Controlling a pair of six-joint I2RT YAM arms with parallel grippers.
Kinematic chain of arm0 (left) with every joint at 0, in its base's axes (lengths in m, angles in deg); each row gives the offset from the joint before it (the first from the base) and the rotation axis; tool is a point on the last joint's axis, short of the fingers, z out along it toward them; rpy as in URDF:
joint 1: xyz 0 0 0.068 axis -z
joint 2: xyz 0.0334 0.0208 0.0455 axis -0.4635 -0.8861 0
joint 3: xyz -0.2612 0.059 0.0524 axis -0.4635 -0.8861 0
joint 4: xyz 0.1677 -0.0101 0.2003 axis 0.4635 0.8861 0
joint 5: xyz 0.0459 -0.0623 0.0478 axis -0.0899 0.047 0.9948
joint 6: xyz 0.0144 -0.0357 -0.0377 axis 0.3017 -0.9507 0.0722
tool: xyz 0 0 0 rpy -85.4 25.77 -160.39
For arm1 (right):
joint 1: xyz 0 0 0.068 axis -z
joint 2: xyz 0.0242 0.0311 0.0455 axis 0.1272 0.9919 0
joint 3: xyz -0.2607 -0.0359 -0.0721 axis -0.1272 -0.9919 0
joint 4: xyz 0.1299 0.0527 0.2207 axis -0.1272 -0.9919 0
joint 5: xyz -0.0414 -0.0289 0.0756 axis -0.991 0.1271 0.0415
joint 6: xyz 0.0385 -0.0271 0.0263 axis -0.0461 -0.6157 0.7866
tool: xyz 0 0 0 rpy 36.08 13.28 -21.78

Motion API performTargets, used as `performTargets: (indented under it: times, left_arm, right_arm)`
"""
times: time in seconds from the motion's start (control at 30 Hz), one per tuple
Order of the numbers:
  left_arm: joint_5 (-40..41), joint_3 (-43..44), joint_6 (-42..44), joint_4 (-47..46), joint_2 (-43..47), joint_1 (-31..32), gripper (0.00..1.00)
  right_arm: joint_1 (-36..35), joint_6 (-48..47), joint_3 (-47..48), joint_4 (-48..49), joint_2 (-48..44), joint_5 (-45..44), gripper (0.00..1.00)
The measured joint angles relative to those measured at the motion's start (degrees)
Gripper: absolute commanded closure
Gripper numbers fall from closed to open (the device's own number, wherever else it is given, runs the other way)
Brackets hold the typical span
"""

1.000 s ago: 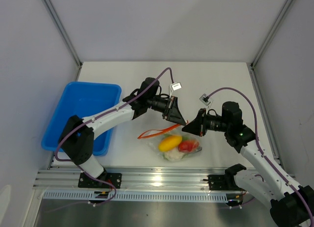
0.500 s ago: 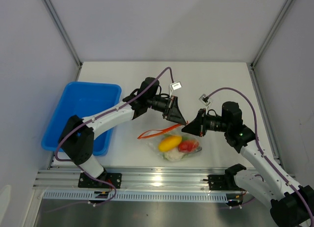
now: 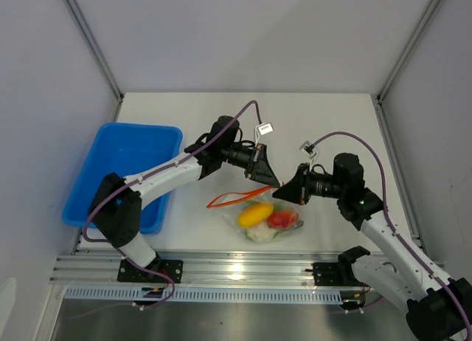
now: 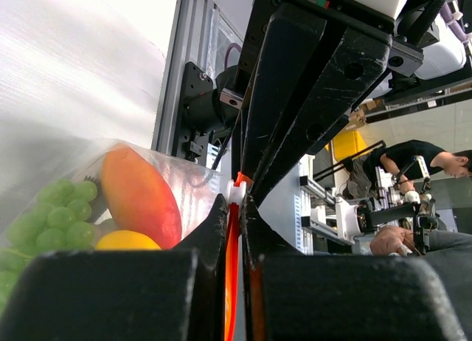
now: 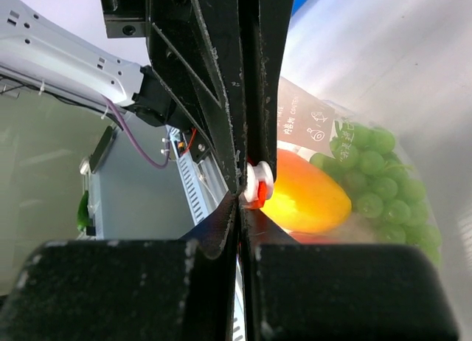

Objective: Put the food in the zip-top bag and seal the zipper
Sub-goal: Zip the zipper food storage bag at the center of the board.

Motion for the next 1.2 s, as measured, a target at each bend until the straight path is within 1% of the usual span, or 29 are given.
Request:
performTargets:
  times: [0.27, 0.63, 1.2]
  left_arm:
    - [0.7, -0.7, 0.3, -0.2, 0.0, -0.1, 0.99]
    - [1.0, -3.7, 0.5, -1.7, 0.0, -0.2, 1.00]
    - [1.8, -7.3, 0.6, -2.3, 4.0, -0.9, 0.99]
  right_arm:
    - [0.0, 3.1, -1.6, 2.1, -0.5, -1.6, 1.00]
    - [0.0, 7.8, -5.8, 5.6, -3.7, -5.2, 1.00]
    - [4.6, 12.6, -9.1, 8.9, -8.0, -7.1, 1.00]
